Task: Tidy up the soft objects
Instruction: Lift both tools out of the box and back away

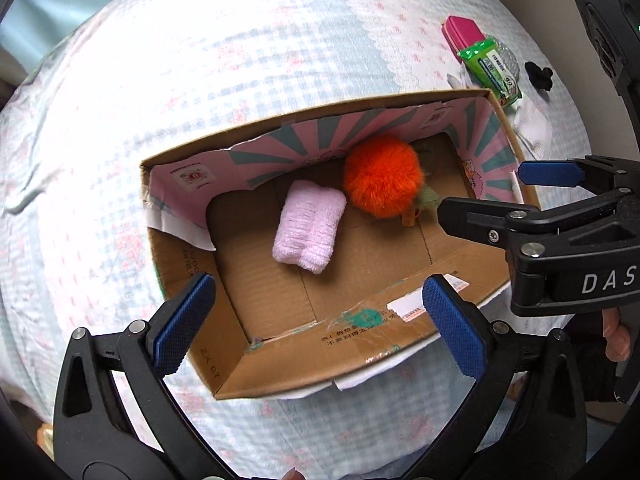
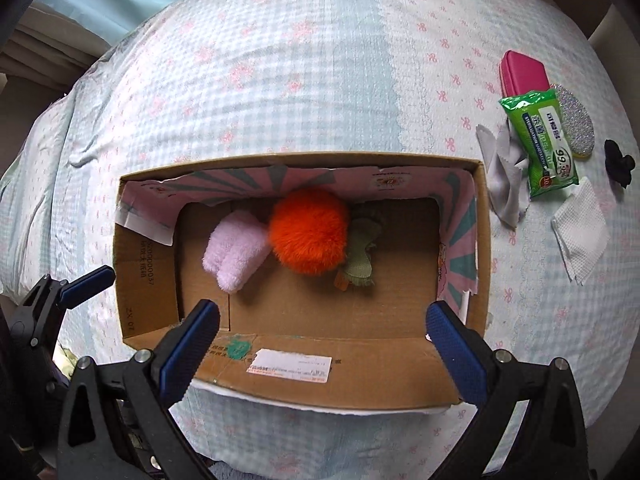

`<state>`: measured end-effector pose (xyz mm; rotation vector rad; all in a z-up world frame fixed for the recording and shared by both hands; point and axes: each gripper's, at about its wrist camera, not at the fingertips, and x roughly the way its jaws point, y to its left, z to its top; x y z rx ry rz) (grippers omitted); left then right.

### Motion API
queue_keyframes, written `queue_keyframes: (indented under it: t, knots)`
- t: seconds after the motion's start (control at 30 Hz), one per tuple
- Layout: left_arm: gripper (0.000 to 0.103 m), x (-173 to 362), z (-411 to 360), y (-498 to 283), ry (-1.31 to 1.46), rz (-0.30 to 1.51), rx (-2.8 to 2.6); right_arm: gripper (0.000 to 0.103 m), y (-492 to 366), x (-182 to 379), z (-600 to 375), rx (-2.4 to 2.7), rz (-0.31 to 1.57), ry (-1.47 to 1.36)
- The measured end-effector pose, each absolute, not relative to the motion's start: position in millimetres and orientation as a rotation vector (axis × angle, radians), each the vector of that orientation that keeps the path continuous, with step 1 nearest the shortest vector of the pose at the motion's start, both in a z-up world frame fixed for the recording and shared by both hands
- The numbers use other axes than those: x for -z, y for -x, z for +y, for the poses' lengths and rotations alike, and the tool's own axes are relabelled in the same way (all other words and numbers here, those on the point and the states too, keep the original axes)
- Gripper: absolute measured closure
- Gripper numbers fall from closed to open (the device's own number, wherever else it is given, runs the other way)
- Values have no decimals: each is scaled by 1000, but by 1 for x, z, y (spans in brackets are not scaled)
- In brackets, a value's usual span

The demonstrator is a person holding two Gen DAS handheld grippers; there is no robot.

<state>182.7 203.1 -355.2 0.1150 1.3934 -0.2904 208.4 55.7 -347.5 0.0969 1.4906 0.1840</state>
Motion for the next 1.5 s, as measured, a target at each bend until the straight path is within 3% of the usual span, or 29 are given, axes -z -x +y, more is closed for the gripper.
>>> queue_keyframes:
  t: [0.6, 1.1, 1.5]
  knots:
    - [0, 178, 236, -85, 25, 1096, 106, 0, -99, 179, 18, -37, 1132, -65]
    - [0, 147, 174, -71, 68, 1043, 95, 0, -71, 147, -64, 19, 997, -116]
    - [0, 133, 64, -81, 205, 992, -52, 0, -107, 141, -174, -73, 916, -40]
